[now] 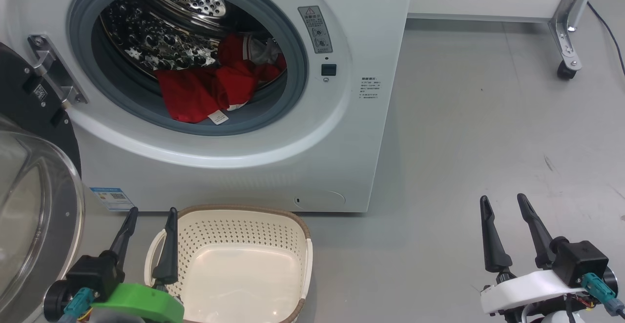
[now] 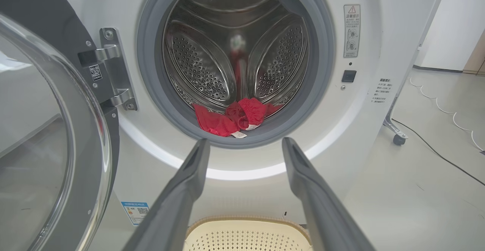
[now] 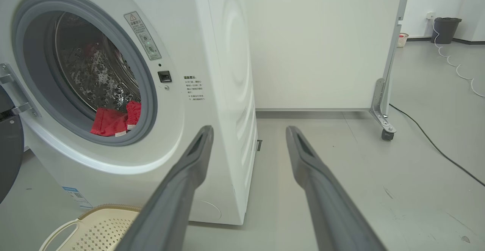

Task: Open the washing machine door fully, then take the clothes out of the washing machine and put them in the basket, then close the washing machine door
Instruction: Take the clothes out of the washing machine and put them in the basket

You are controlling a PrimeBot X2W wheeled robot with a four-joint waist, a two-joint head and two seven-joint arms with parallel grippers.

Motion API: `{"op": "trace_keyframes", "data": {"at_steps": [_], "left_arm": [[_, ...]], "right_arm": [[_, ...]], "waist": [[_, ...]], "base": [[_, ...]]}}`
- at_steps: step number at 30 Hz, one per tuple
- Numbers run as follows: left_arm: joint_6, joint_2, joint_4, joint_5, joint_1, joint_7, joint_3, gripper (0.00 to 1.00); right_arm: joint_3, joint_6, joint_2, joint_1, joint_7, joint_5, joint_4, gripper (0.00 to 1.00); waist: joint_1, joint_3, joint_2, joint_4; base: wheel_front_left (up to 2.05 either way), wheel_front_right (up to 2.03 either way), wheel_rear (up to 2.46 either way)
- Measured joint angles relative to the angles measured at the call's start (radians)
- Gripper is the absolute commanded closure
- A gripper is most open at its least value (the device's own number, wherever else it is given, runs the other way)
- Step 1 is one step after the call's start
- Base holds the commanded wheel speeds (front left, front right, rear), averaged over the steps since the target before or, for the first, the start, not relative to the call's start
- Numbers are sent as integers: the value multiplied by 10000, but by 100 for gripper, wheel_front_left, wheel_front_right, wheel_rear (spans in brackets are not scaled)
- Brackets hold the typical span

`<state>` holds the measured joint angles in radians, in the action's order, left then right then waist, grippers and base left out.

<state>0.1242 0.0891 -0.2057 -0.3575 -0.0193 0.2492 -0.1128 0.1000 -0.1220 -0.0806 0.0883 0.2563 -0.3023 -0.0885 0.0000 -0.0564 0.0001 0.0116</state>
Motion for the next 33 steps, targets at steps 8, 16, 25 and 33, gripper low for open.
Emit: {"op": "trace_keyframes", "data": {"at_steps": [8, 16, 25, 33], "left_arm": [[0, -4, -2, 0, 0, 0, 2, 0], [0, -4, 61, 0, 0, 0, 36, 0], [0, 23, 213, 0, -6, 2, 111, 0], [2, 265, 307, 0, -119, -2, 201, 0]], "right_arm": [[0, 0, 0, -2, 0, 0, 0, 0], [36, 0, 0, -10, 0, 2, 23, 0], [372, 0, -25, -125, 0, 63, 125, 0], [606, 0, -48, -346, 0, 138, 276, 0]], "waist": [[0, -23, 0, 0], [0, -117, 0, -24], [0, -624, 0, -172], [0, -1232, 0, -424]], "base": [[0, 0, 0], [0, 0, 0], [0, 0, 0], [0, 0, 0]]}}
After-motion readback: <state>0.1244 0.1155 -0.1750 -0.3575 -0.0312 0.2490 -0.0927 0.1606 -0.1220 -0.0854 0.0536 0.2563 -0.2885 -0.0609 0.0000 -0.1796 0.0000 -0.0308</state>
